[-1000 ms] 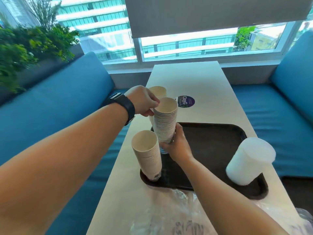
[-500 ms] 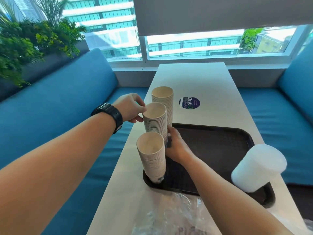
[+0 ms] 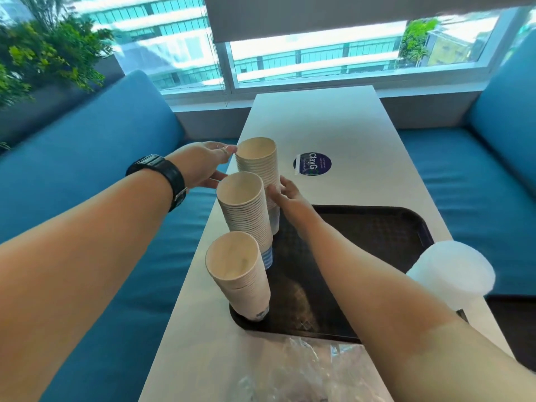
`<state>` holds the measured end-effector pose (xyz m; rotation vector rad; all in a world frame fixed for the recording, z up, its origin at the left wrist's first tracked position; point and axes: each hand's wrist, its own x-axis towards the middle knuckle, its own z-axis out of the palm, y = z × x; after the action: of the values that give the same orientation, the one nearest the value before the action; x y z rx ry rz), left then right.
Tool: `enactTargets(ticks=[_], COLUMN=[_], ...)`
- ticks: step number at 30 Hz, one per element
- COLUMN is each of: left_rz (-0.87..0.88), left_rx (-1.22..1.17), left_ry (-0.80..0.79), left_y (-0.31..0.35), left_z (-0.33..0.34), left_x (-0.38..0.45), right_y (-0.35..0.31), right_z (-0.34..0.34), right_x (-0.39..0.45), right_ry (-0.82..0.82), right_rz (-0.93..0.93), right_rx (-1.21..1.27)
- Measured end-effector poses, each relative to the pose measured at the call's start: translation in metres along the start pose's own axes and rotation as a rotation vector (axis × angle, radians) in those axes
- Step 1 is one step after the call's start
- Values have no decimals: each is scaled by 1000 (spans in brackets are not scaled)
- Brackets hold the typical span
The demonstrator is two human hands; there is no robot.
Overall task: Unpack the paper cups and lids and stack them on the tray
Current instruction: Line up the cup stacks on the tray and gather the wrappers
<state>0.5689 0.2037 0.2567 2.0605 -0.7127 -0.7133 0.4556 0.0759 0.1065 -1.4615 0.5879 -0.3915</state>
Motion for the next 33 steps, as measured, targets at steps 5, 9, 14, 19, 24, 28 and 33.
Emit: enactTargets(ticks=[5,9,14,19,24,28,33], left_rz=[-13,-7,-27,92,332,499,559], left_rx=[-46,-47,-19,129,106,-104,-356], left_ry=[-8,-18,-14,87,189,169,181], left_y=[-4,-6,-4,3,19,30,32], left_z=[-2,-1,-2,-10,-7,17,59], left_x=[10,9,2,-16,-57,-98,-129], right_y=[12,21,19,5,-11,-20,-35], right_z=[7,17,15,6,3,-3,-23], right_x=[-5,-12,-20,-42,-88,-132,-178], right_ry=[31,63,94,179,225,314,459], right_rz=[-54,-71,-37,-24,-91,-212,-370], right_rx=[28,59,64,53,-9,-74,-89])
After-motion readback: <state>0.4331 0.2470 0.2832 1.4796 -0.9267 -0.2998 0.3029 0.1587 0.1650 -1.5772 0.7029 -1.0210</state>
